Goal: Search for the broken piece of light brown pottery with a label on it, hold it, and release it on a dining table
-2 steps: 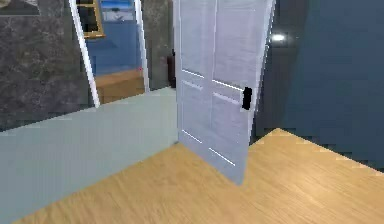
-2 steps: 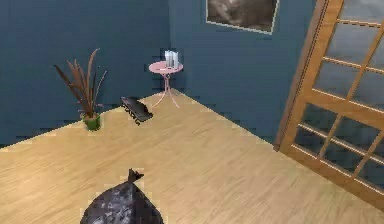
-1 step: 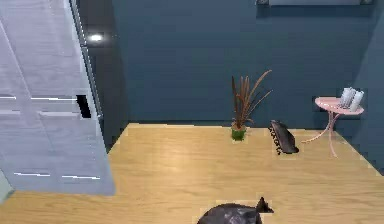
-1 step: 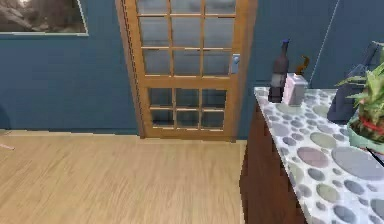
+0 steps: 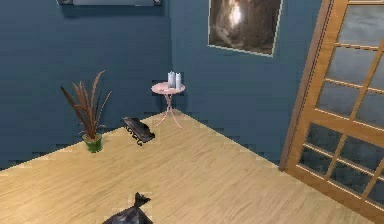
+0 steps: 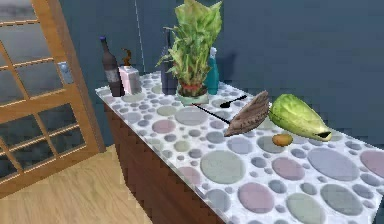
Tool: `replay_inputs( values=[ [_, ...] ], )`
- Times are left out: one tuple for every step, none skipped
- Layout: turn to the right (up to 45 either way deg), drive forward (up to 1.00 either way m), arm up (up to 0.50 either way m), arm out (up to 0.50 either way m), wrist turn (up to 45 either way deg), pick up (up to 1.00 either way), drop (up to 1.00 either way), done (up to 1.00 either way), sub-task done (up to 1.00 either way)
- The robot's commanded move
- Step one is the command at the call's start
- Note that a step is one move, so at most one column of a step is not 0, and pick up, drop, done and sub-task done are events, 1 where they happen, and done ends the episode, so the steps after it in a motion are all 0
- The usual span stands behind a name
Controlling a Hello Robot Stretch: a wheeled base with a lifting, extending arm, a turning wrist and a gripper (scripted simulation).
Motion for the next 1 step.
replay_inputs(
  values=[
    [15.0,0.0,0.0,0.0,0.0,0.0,0.0,0.0,0.0]
  ],
)
